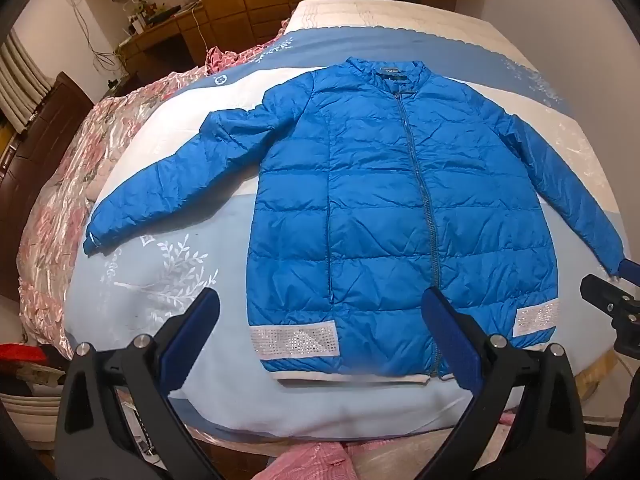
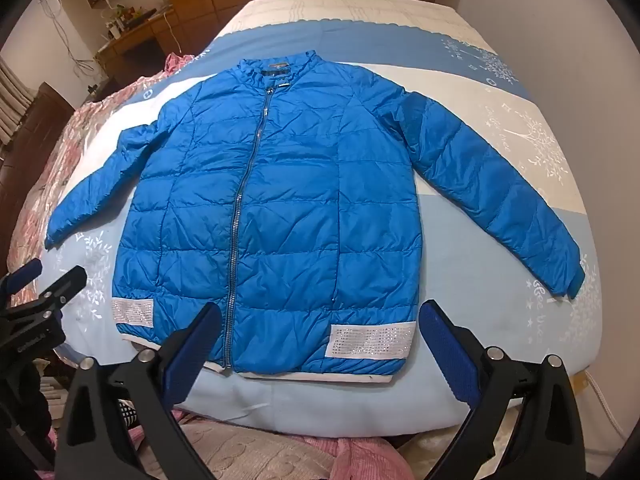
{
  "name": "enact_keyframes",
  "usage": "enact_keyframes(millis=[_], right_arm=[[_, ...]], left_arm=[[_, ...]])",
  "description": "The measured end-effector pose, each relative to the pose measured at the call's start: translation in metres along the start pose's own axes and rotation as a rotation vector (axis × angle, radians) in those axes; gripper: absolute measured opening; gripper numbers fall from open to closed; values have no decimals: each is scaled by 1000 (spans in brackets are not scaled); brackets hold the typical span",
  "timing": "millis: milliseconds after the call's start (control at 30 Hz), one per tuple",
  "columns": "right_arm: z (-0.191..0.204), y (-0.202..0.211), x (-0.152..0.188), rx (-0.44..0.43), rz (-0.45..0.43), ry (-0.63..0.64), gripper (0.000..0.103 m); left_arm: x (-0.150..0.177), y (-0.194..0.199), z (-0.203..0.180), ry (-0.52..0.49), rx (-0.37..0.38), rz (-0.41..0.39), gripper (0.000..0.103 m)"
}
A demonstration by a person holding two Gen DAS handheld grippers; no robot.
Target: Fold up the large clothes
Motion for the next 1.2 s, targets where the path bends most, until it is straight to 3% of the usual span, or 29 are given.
enact_keyframes(millis=[1200], right_arm=[[5, -2, -7, -8, -4, 5, 99]], left_arm=[[-7, -1, -4, 8, 18, -4, 100]])
Point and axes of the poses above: each gripper's, at about its wrist camera, not at the fingertips, and y roughly against the way its jaws point, z to its left, x to its underside, the point moved 4 cm from there along -y, roughly the way its jaws point, and after that the axes turned 1 degree about z, right-handed, at the moved point
